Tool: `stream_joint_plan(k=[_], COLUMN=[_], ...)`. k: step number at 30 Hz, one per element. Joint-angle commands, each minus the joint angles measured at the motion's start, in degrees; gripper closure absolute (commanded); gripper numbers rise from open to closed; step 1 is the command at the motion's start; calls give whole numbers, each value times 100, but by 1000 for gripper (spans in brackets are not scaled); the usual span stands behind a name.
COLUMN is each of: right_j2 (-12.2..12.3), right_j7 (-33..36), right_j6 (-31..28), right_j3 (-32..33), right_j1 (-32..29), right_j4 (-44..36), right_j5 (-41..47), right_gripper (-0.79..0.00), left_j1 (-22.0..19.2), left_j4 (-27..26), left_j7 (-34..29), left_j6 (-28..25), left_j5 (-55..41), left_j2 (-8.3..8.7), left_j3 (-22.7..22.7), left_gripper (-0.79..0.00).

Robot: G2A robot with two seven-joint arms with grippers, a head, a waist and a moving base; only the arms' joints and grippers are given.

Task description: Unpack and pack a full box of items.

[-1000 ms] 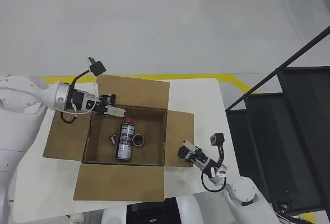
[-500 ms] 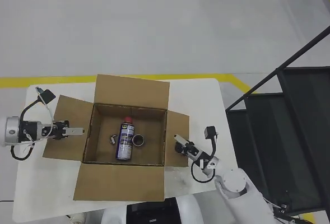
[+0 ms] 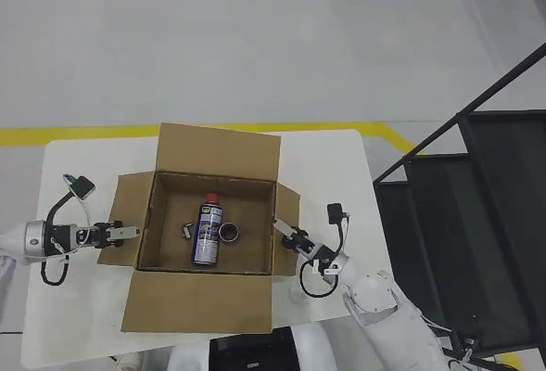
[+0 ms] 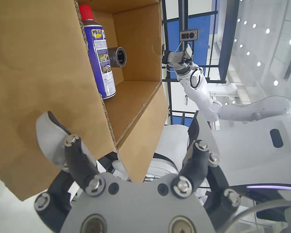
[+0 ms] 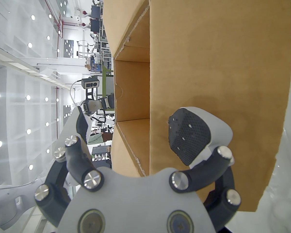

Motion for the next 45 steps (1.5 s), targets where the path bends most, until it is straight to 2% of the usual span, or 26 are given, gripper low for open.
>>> stream_joint_plan(k=[1, 5, 10, 16, 21, 27, 34, 42, 45], right_j2=[11, 17, 35, 71, 62, -33, -236, -385, -441], right_j7=[34, -3, -306, -384, -52, 401, 1102, 1819, 1689], right_j6=[92, 171, 62, -189, -133, 549, 1185, 2492, 2852], right_j3=[-1, -34, 84, 241, -71, -945, -2060, -2610, -2702], right_j1=[-5, 22, 29, 62, 523, 1615, 2793, 3302, 3331], right_j4=[2, 9, -174, -927, -1142, -648, 50, 201, 205], right_j5=[-56, -89, -236, -413, -709, -1659, -2245, -2411, -2341], right_gripper=[-785, -785, -785, -785, -785, -785, -785, -785, -785], left_j1=[14, -27, -9, 308, 706, 1149, 1377, 1377, 1377], left_j4=[114, 379, 351, -121, -648, -1042, -1186, -1186, -1186], left_j7=[-32, -24, 93, 190, 179, 117, -3, -3, -3], left_j6=[-38, -130, -246, -344, -333, -271, -152, -152, -152], left_j5=[-210, -408, -518, -961, -1485, -1799, -1972, -1972, -1972], left_j2=[-19, -26, 50, 173, 246, 296, 308, 308, 308], left_j3=[103, 152, -209, -953, -1526, -1932, -1826, -1826, -1826], left_gripper=[-785, -785, -785, -785, -785, -785, -785, -785, -785])
